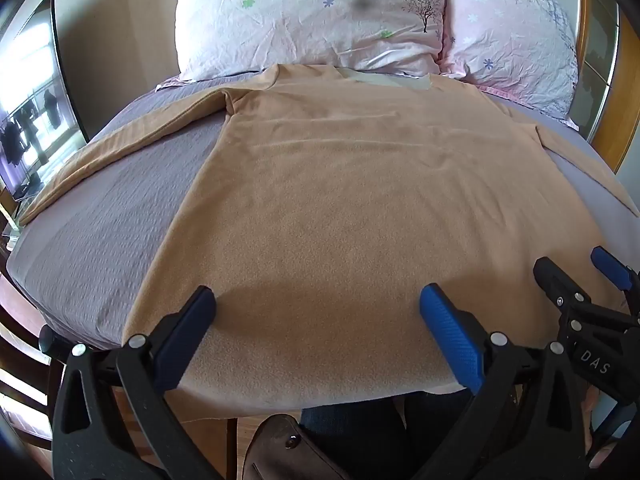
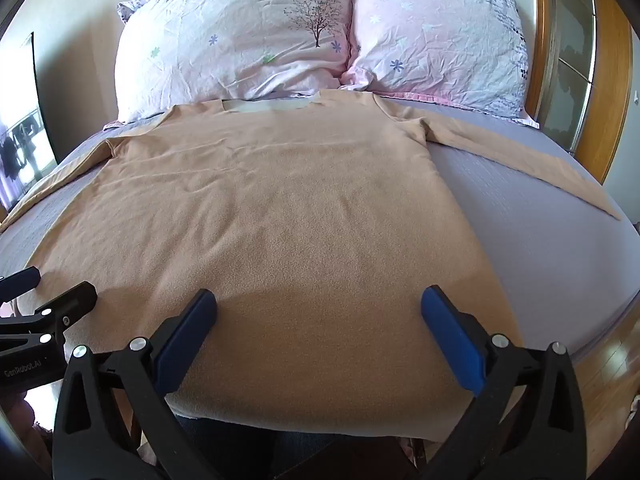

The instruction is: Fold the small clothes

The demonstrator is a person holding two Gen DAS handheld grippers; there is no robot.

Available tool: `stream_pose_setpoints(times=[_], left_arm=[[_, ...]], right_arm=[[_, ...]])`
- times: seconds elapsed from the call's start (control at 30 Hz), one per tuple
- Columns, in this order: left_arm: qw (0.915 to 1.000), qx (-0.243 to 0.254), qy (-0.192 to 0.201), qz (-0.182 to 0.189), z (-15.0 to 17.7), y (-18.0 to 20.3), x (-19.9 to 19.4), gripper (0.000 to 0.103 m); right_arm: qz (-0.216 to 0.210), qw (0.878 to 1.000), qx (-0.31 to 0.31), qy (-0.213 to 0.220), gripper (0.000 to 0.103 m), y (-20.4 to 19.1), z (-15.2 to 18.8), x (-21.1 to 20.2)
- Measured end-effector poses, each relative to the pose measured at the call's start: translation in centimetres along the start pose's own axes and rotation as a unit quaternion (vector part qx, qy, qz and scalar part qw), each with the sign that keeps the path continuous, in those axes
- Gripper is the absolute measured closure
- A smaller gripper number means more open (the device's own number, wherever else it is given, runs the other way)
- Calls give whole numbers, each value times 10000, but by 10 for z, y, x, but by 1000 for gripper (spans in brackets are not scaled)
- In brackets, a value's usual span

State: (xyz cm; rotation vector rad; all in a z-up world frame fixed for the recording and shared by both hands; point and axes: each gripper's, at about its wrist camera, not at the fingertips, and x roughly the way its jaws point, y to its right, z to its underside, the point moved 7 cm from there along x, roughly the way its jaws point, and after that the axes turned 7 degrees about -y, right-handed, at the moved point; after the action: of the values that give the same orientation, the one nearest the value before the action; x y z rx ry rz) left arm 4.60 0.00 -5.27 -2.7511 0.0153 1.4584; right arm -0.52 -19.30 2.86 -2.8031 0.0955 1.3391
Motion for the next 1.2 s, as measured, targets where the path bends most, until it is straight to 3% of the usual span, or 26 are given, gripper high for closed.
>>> stream_pose_setpoints(times=[1.2], left_arm=[[10000,-2,9,3,0,0,0,2]], right_arm=[[3,10000,12,33,1,0,0,0]])
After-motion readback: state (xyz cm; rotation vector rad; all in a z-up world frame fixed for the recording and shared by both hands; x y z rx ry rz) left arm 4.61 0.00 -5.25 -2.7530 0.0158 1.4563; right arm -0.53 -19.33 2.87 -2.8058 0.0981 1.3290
